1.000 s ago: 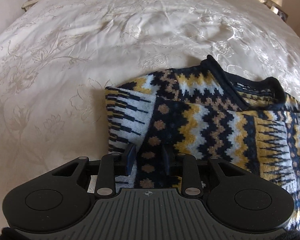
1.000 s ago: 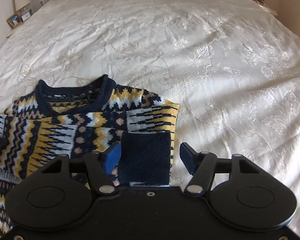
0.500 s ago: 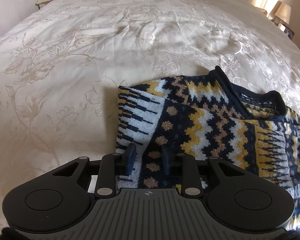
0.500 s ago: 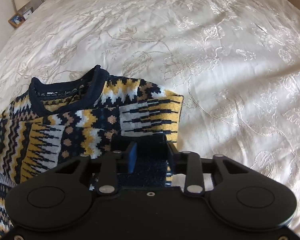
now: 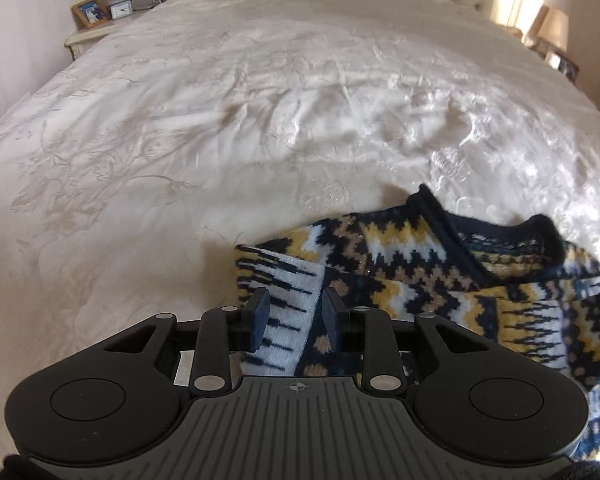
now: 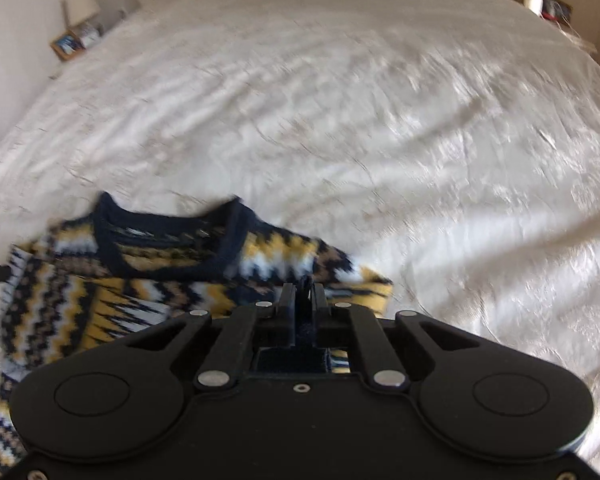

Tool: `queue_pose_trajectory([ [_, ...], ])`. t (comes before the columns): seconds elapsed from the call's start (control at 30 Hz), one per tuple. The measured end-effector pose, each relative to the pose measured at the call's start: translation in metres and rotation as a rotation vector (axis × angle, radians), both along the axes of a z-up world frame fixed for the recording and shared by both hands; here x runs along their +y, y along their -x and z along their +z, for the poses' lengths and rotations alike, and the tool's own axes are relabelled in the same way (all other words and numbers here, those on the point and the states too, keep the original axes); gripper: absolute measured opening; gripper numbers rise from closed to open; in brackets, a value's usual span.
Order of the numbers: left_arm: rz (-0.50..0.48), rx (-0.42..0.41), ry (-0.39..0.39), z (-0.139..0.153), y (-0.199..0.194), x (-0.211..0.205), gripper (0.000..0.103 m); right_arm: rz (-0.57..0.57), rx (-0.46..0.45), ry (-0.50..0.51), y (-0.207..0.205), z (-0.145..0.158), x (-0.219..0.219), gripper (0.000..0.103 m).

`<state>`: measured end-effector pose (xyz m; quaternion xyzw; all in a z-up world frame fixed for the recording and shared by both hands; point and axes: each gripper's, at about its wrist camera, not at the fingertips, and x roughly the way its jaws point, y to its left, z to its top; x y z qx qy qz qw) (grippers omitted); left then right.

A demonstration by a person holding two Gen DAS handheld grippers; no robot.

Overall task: Fold small clothes
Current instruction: 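Move both grippers along the sweater body to the navy ribbed hem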

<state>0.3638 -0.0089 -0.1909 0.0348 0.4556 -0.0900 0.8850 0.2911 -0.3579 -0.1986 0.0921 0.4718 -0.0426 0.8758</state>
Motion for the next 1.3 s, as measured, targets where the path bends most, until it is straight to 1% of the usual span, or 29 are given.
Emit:
queue_pose_trajectory([
  [0.13,-0.006,0.047,-0.085,-0.023,-0.010,-0.002,0.029,-0.032,0.076,0.025,0.002,-0.023,-0.009,0.013],
  [0.2,0.019,0.062,-0.120,-0.031,-0.013,0.004,0.031,-0.043,0.103,0.022,0.006,-0.032,-0.013,0.013],
  [0.23,0.037,0.078,-0.108,-0.033,-0.016,0.010,0.032,-0.050,0.114,0.028,0.008,-0.035,-0.014,0.012],
  [0.27,0.063,0.091,-0.068,-0.036,-0.017,0.017,0.035,-0.057,0.125,0.035,0.010,-0.038,-0.015,0.012],
  [0.3,0.080,0.097,-0.051,-0.036,-0.018,0.022,0.041,-0.064,0.135,0.038,0.011,-0.040,-0.016,0.012],
  [0.4,0.062,0.086,-0.076,-0.031,-0.017,0.022,0.042,-0.088,0.136,0.032,0.016,-0.040,-0.020,0.014],
  [0.47,0.065,0.065,-0.070,-0.020,-0.013,0.019,0.041,-0.110,0.109,0.031,0.020,-0.032,-0.021,0.022],
  [0.53,0.078,0.036,-0.035,-0.005,-0.002,0.018,0.041,-0.115,0.065,0.040,0.026,-0.020,-0.017,0.024],
  [0.6,0.061,0.017,-0.007,0.007,0.010,0.014,0.041,-0.097,0.015,0.047,0.031,-0.007,-0.007,0.025],
  [0.63,0.044,0.012,0.001,0.012,0.016,0.009,0.041,-0.077,-0.002,0.049,0.034,-0.002,0.001,0.031],
  [0.67,0.020,0.009,0.010,0.017,0.025,0.003,0.041,-0.054,-0.016,0.044,0.036,0.003,0.009,0.045],
  [0.73,-0.018,0.014,0.025,0.019,0.036,-0.010,0.041,0.003,-0.034,0.010,0.037,0.006,0.029,0.058],
  [0.77,-0.039,0.024,0.034,0.019,0.042,-0.017,0.042,0.033,-0.036,-0.008,0.036,0.005,0.040,0.060],
  [0.87,-0.080,0.063,0.037,0.006,0.055,-0.036,0.044,0.107,-0.006,-0.024,0.031,-0.006,0.075,0.060],
  [0.93,-0.096,0.103,0.014,-0.008,0.060,-0.043,0.044,0.146,0.027,-0.018,0.026,-0.018,0.095,0.060],
  [1.03,-0.121,0.147,-0.046,-0.029,0.063,-0.045,0.044,0.142,0.092,0.020,0.024,-0.038,0.105,0.060],
  [1.1,-0.132,0.151,-0.065,-0.037,0.065,-0.038,0.046,0.121,0.112,0.042,0.025,-0.045,0.100,0.059],
  [1.17,-0.141,0.154,-0.051,-0.037,0.064,-0.029,0.046,0.111,0.117,0.043,0.029,-0.045,0.094,0.059],
  [1.23,-0.138,0.156,-0.041,-0.030,0.066,-0.022,0.047,0.109,0.113,0.056,0.033,-0.039,0.091,0.059],
  [1.27,-0.136,0.149,-0.038,-0.026,0.069,-0.019,0.048,0.108,0.103,0.056,0.037,-0.036,0.090,0.061],
  [1.3,-0.135,0.143,-0.035,-0.020,0.073,-0.016,0.053,0.107,0.089,0.049,0.042,-0.030,0.088,0.061],
])
